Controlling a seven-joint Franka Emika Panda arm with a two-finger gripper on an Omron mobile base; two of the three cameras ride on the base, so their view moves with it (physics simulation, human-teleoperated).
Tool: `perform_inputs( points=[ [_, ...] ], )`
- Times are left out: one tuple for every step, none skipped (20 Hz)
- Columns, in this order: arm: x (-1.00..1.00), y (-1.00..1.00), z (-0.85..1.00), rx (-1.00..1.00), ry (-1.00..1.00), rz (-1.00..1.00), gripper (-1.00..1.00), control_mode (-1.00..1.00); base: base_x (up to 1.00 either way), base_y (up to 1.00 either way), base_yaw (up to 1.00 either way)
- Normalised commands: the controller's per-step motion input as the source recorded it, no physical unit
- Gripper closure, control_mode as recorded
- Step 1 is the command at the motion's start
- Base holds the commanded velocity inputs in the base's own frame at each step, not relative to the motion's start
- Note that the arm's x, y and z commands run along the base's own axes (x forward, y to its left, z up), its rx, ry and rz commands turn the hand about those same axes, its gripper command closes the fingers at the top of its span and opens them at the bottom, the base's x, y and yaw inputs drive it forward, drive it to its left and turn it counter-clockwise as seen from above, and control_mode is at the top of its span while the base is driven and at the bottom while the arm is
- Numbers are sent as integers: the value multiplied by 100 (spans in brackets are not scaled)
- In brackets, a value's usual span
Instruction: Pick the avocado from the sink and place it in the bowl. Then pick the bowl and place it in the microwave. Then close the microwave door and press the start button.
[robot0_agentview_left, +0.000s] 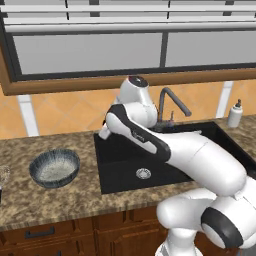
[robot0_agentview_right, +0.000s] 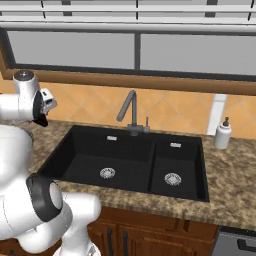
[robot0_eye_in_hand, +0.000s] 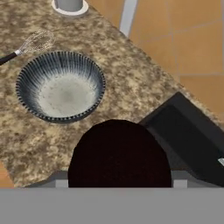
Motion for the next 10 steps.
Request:
perform_inputs(
  points=[
    [0,81,-46,0,13,0,100,-100,0,0,0],
    [0,63,-29,0,10,0,100,-100,0,0,0],
    [0,66,-40,0,14,0,100,-100,0,0,0],
    [0,68,-43,0,16,0,100,-100,0,0,0],
    [0,70,-49,0,16,0,100,-100,0,0,0],
    [0,66,-50,1,17,0,100,-100,0,0,0],
    [0,61,-47,2,17,0,100,-100,0,0,0],
    [0,59,-40,3,17,0,100,-100,0,0,0],
    [0,59,-34,3,18,0,100,-100,0,0,0],
    [0,72,-24,3,12,0,100,-100,0,0,0]
  ],
)
